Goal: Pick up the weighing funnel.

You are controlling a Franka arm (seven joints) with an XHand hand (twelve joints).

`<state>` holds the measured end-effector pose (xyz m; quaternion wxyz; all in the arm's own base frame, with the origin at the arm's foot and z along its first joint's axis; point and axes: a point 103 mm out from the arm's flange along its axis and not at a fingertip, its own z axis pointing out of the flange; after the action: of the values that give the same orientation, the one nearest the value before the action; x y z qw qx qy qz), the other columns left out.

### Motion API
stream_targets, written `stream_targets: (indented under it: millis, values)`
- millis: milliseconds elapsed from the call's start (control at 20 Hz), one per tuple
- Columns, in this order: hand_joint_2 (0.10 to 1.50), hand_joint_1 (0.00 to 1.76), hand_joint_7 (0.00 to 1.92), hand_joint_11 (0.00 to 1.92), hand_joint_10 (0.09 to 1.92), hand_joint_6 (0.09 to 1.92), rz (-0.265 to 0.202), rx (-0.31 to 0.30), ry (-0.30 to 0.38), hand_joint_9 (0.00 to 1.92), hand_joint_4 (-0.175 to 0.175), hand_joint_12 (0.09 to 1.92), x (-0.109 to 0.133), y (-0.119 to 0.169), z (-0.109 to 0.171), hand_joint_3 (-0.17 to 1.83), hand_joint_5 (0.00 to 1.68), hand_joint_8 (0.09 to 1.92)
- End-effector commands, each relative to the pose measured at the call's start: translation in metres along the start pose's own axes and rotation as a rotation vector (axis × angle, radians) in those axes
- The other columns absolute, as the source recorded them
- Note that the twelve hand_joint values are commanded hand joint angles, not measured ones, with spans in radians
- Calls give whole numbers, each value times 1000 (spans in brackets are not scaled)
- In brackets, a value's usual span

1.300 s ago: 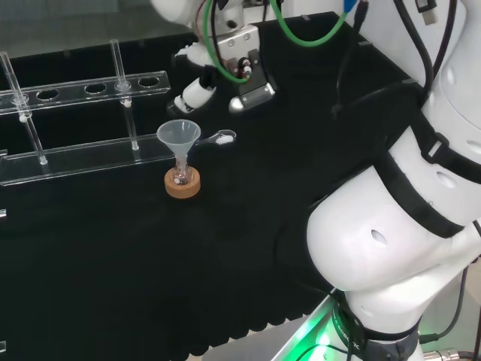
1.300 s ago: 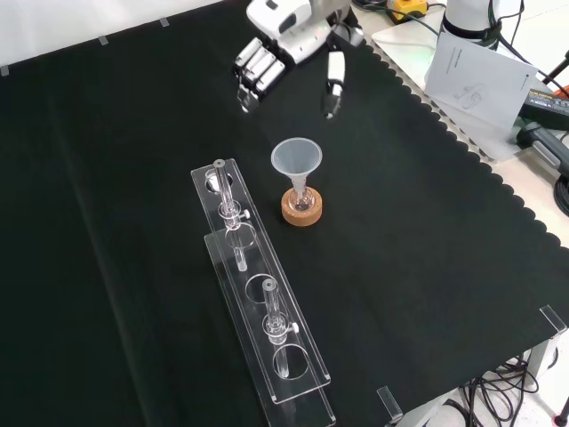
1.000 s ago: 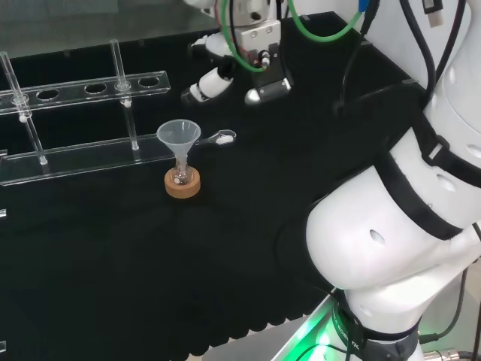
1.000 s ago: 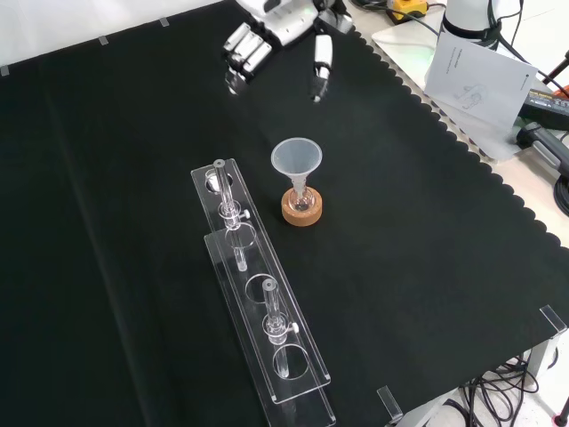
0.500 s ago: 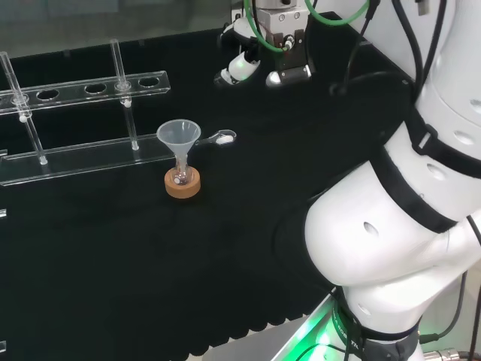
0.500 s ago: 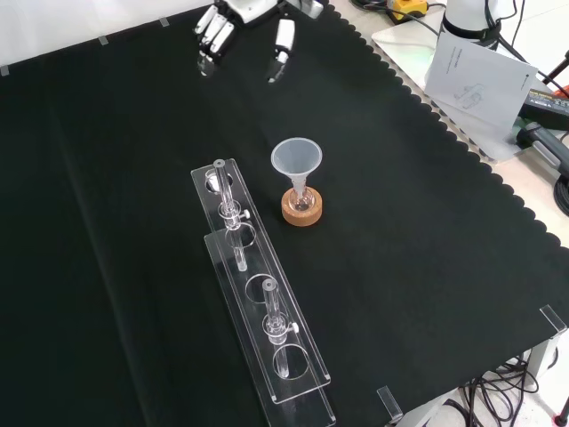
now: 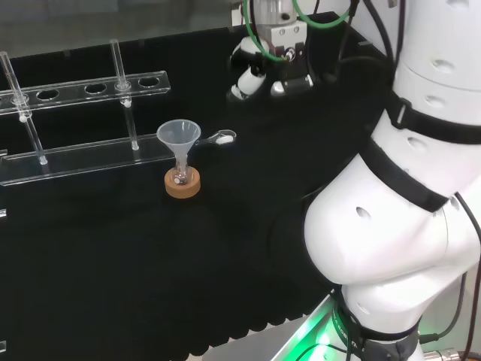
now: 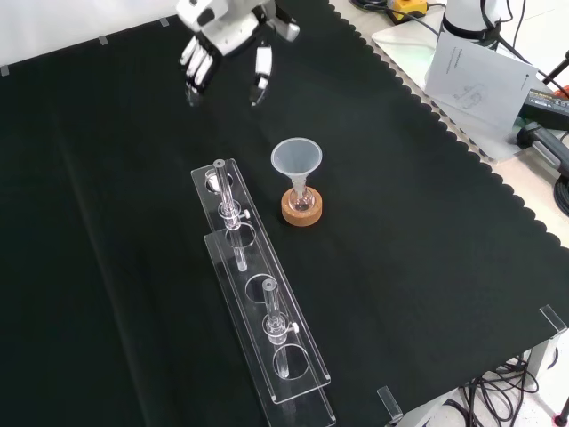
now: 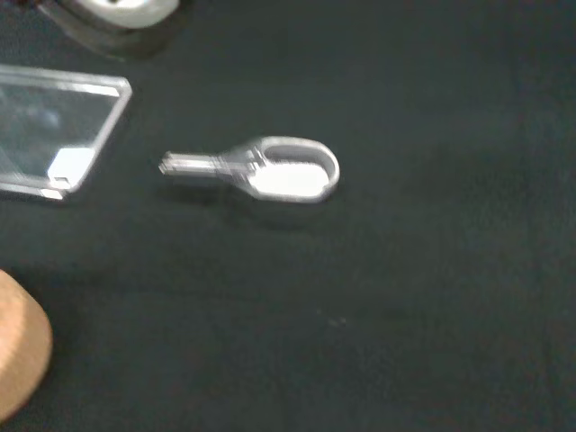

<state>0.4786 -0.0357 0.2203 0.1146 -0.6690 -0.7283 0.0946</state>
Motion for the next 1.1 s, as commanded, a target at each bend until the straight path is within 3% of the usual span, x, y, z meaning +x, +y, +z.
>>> stream_targets:
  millis: [50, 550, 1100]
  values:
    - [721, 810, 382, 385, 594, 87, -26, 39, -85, 627, -55, 1324, -4, 36, 37, 358, 580, 721]
    - [663, 805, 380, 375, 596, 108, -61, 72, -172, 608, -53, 1322, 10, 60, 72, 458, 586, 718]
    - [652, 805, 379, 371, 598, 133, -60, 110, -192, 603, -42, 1323, 16, 79, 95, 475, 618, 720]
